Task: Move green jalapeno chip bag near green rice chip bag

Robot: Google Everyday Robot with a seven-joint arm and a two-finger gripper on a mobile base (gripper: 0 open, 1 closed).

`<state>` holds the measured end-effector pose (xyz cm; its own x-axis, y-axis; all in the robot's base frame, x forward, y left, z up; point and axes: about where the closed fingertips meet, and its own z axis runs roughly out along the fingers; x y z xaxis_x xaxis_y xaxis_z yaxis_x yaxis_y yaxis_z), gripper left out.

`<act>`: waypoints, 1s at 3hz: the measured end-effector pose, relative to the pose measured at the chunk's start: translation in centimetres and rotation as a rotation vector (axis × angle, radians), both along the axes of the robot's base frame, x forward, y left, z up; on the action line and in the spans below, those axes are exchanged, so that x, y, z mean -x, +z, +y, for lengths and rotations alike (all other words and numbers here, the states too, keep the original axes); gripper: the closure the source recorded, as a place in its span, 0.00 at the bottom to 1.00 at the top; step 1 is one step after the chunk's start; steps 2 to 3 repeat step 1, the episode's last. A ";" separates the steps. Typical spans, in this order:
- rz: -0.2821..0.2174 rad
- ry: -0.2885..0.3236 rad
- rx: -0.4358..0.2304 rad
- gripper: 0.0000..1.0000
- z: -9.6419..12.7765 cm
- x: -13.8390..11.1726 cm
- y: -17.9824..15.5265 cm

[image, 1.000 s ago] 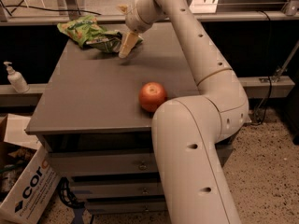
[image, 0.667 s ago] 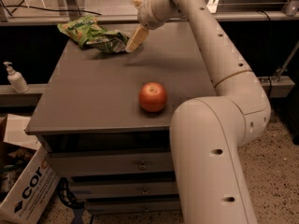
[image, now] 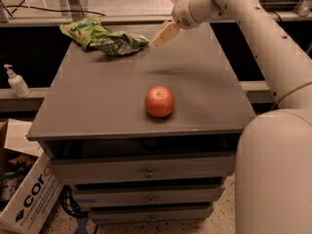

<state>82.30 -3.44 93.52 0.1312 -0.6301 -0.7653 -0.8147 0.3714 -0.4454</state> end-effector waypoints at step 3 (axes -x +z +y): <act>0.021 0.001 0.006 0.00 0.1 0.4 -1.4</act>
Offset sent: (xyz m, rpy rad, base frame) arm 0.0000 0.0000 0.0000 0.0000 0.0000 0.0000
